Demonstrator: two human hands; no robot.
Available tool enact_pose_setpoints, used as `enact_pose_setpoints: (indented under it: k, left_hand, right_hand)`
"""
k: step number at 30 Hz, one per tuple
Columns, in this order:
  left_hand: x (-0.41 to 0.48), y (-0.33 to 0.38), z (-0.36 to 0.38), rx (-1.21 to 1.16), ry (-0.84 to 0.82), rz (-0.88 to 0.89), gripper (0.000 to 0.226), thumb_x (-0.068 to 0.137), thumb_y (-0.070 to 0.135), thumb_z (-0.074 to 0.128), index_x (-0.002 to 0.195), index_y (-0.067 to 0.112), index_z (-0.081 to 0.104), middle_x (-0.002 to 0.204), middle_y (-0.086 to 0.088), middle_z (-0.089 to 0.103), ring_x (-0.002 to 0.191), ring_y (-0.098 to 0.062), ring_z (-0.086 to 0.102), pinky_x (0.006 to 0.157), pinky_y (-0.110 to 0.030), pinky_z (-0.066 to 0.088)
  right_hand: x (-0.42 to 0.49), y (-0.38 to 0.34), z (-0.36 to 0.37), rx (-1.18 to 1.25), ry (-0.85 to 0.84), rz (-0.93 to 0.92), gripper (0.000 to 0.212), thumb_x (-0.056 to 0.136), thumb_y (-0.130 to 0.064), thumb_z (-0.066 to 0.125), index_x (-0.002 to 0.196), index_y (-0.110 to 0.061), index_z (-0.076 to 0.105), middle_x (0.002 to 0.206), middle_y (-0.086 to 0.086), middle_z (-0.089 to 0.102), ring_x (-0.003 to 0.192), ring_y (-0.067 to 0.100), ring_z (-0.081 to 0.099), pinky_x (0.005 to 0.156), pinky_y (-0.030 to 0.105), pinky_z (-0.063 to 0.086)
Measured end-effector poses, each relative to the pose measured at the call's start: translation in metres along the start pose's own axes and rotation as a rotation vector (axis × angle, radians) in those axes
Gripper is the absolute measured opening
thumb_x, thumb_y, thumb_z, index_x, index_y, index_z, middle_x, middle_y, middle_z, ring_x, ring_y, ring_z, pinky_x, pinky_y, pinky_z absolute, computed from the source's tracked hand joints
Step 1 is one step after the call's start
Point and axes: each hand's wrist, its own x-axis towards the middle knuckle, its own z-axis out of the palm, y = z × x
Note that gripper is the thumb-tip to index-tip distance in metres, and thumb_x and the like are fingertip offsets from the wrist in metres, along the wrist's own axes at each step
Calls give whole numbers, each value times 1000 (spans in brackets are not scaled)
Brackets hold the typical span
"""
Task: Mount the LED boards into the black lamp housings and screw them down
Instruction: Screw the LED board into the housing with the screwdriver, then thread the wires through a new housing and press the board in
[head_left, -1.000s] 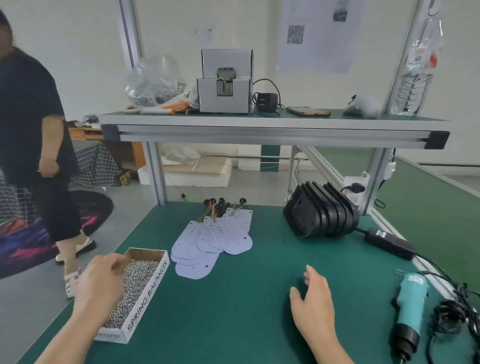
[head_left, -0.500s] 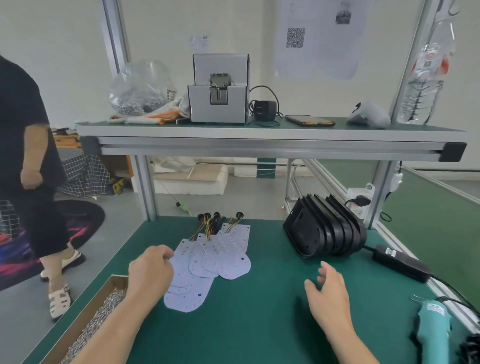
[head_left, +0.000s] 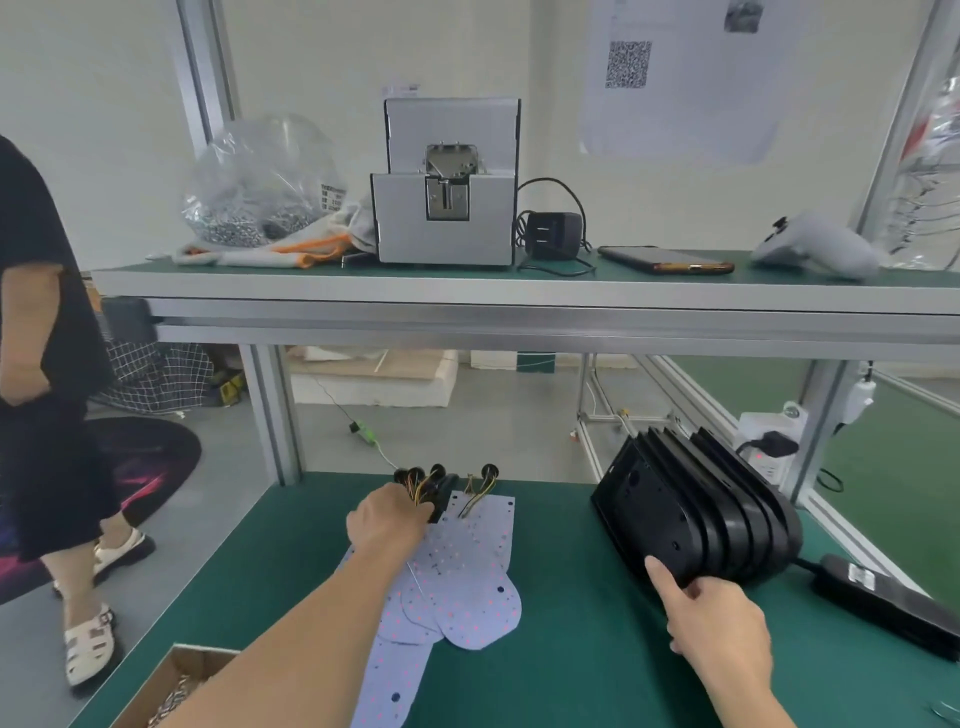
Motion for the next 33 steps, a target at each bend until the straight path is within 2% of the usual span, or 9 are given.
enact_pose_setpoints:
  k: [4, 11, 13, 16, 20, 24, 27, 30, 33]
  left_hand:
    - [12, 4, 11, 47, 28, -18, 26, 93, 31, 55, 70, 20, 56, 77, 1, 66, 78, -23, 63, 81, -31, 50]
    - [5, -2, 10, 22, 199, 105, 35, 95, 20, 43, 61, 18, 50, 64, 2, 56, 65, -23, 52, 73, -33, 46]
    - [-2, -4, 9, -116, 247, 163, 38, 96, 19, 45, 59, 14, 42, 60, -1, 50, 58, -24, 43, 66, -34, 41]
    - [-11, -3, 3, -400, 187, 153, 27, 97, 11, 42, 75, 4, 56, 72, -11, 61, 61, -27, 48, 56, -31, 35]
    - [-40, 6, -18, -792, 113, 111, 26, 102, 8, 36, 96, 0, 60, 85, -10, 69, 65, -13, 54, 53, -25, 38]
    - [-68, 9, -40, -928, 163, 163, 25, 104, 11, 40, 92, 1, 59, 81, -9, 67, 69, -14, 59, 51, -12, 42]
    - [-90, 8, -54, -910, 148, 273, 24, 102, 14, 45, 84, 5, 59, 79, -5, 68, 74, -17, 66, 67, -24, 51]
    - [-116, 6, -71, -770, 177, 416, 28, 101, 20, 46, 77, 14, 60, 75, 5, 70, 72, -2, 65, 68, -29, 50]
    - [-142, 4, -92, -698, 220, 544, 33, 102, 23, 45, 72, 21, 57, 75, 8, 70, 69, -1, 64, 65, -30, 49]
  right_hand:
    - [7, 2, 5, 15, 24, 1, 48, 92, -52, 54, 62, -18, 68, 55, -2, 69, 69, 26, 69, 76, 36, 56]
    - [1, 10, 4, 61, 38, -1, 42, 95, -38, 51, 63, -15, 66, 45, -9, 63, 69, 24, 67, 66, 33, 46]
    - [-2, 14, 5, 63, 43, -23, 41, 95, -38, 50, 65, -15, 64, 49, -3, 66, 70, 28, 67, 70, 36, 48]
    - [-9, 19, 2, 69, 2, -44, 38, 95, -37, 46, 71, -13, 62, 68, 7, 70, 72, 33, 67, 79, 42, 54]
    - [-24, 24, -14, 247, -123, -40, 28, 96, -26, 45, 80, -9, 61, 57, 4, 70, 57, 24, 70, 71, 40, 56]
    - [-40, 32, -27, 473, -203, 3, 10, 92, -10, 51, 91, -4, 59, 70, 8, 73, 56, 25, 72, 70, 45, 59]
    - [-47, 45, -33, 377, -192, -73, 19, 91, -11, 60, 82, -7, 43, 70, 7, 55, 48, 20, 65, 62, 39, 45]
    - [-54, 52, -40, 397, -188, -125, 22, 96, -23, 64, 83, -17, 47, 73, 7, 62, 57, 22, 59, 58, 37, 45]
    - [-61, 58, -45, 381, -178, -151, 21, 97, -33, 62, 81, -26, 49, 79, 2, 65, 68, 21, 54, 61, 34, 44]
